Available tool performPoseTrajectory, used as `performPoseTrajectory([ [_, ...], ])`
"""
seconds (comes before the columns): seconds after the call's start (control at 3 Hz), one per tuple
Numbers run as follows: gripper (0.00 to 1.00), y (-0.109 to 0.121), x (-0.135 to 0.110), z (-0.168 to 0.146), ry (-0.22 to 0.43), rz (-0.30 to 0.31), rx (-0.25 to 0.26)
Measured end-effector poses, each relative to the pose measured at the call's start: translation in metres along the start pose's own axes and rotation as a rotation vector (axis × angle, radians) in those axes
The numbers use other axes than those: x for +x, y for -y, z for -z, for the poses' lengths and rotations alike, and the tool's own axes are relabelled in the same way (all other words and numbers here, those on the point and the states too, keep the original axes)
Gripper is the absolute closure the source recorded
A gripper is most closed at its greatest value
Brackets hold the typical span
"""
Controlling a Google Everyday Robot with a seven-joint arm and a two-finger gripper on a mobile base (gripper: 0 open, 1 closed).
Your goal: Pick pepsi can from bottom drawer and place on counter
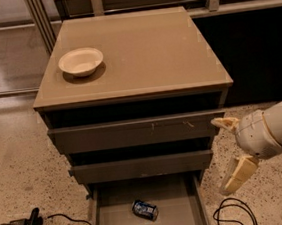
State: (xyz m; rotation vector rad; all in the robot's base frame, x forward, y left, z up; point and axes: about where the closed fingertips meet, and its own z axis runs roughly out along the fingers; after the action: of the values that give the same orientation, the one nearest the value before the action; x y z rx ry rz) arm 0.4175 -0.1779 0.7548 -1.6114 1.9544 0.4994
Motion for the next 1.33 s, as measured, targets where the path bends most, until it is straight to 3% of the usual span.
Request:
performPoseTrajectory([
  [0.33, 0.00, -0.004, 0.001, -0.024, 0.023, -0.012, -0.010],
  [0.67, 0.00, -0.006, 0.018, -0.068, 0.041, -0.053, -0.018],
  [1.33, 0.00, -0.008, 0.073, -0.145, 0.086, -0.130, 0.020],
])
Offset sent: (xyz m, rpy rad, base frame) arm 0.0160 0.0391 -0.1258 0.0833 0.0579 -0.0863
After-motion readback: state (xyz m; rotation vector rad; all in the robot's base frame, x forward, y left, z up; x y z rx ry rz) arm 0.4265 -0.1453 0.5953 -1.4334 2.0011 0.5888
